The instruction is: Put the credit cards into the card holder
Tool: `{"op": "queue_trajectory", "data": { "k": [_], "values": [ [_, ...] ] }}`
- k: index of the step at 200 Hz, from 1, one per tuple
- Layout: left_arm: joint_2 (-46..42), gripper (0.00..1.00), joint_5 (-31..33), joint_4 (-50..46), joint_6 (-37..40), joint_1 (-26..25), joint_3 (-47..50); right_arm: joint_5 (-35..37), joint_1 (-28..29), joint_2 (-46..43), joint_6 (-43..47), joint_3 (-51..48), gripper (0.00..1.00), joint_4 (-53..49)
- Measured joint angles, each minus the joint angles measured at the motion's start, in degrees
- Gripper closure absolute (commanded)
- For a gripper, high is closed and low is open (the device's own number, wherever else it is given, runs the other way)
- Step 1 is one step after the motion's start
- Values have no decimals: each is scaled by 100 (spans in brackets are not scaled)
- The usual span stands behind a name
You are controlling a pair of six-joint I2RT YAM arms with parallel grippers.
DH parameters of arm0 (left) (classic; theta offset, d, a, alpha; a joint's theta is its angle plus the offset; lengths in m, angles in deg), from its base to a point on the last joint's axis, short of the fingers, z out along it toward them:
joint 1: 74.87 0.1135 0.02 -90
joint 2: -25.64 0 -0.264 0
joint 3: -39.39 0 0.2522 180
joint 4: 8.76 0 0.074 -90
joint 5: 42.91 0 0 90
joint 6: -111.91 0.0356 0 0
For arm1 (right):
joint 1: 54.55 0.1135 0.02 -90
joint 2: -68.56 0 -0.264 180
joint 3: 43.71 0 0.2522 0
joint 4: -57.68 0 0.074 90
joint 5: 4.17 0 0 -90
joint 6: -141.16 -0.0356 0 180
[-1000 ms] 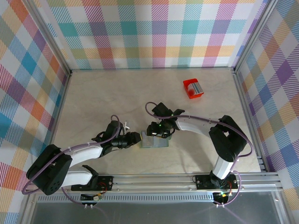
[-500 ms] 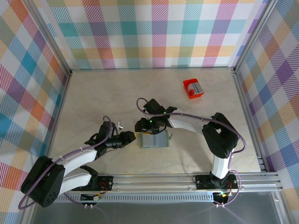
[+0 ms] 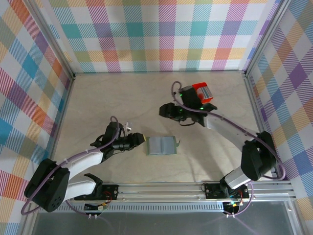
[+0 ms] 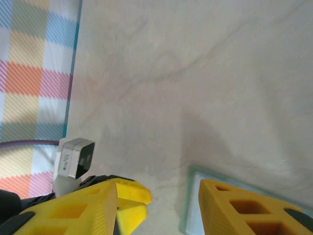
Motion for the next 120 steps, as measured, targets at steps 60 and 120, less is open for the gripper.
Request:
{"op": "queue_trajectory", "data": {
  "k": [60,120],
  "values": [
    [977,54,-140,20,201,0,-1196,0,-1707,-457,863,-138,47,-219],
    [1843,39,-195,42,164,0,-2063,553,-2343,380,1956,918,46,-1460]
  ]
}}
